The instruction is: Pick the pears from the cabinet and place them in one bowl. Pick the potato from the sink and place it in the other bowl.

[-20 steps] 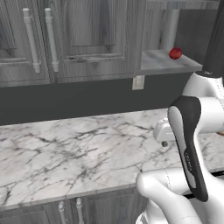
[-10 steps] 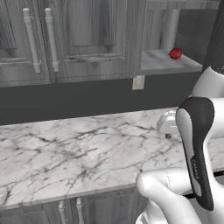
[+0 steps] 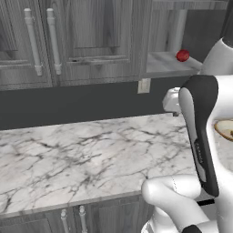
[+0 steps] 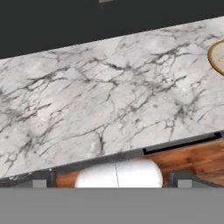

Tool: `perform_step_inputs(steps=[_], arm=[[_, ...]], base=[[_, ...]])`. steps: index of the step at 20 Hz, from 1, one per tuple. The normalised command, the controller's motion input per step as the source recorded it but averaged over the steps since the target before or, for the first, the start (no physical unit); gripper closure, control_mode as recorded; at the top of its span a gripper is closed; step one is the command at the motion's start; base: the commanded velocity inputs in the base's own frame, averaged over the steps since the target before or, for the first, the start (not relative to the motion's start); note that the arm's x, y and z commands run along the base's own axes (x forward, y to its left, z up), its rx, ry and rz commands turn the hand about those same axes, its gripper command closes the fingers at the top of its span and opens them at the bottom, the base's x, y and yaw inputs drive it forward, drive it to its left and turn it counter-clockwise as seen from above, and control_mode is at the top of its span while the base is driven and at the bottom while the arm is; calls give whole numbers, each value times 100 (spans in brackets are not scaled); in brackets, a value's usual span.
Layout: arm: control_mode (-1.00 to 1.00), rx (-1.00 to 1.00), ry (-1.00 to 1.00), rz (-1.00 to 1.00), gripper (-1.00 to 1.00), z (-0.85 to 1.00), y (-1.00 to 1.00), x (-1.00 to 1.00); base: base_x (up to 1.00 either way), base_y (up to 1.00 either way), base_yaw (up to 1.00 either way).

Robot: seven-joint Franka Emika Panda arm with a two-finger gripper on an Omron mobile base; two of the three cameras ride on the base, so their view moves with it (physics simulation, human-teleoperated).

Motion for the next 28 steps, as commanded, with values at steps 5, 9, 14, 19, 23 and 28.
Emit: perform_step_inputs(steps=[5, 9, 14, 19, 23, 28], arm=[[-100, -2, -14, 0, -100, 3, -29, 73], [-100, 0, -20, 0, -100, 49, -45, 9], [-100, 0, -22, 0, -100, 46, -36, 6], [-100, 0, -19, 0, -100, 34, -28, 39], [-100, 0, -17, -2, -100, 22, -11, 59], [-100, 0, -14, -7, -100, 27, 0, 42]], base=[[0, 0, 0], [0, 0, 0], [0, 0, 0], [0, 0, 0], [0, 0, 0], [0, 0, 0]])
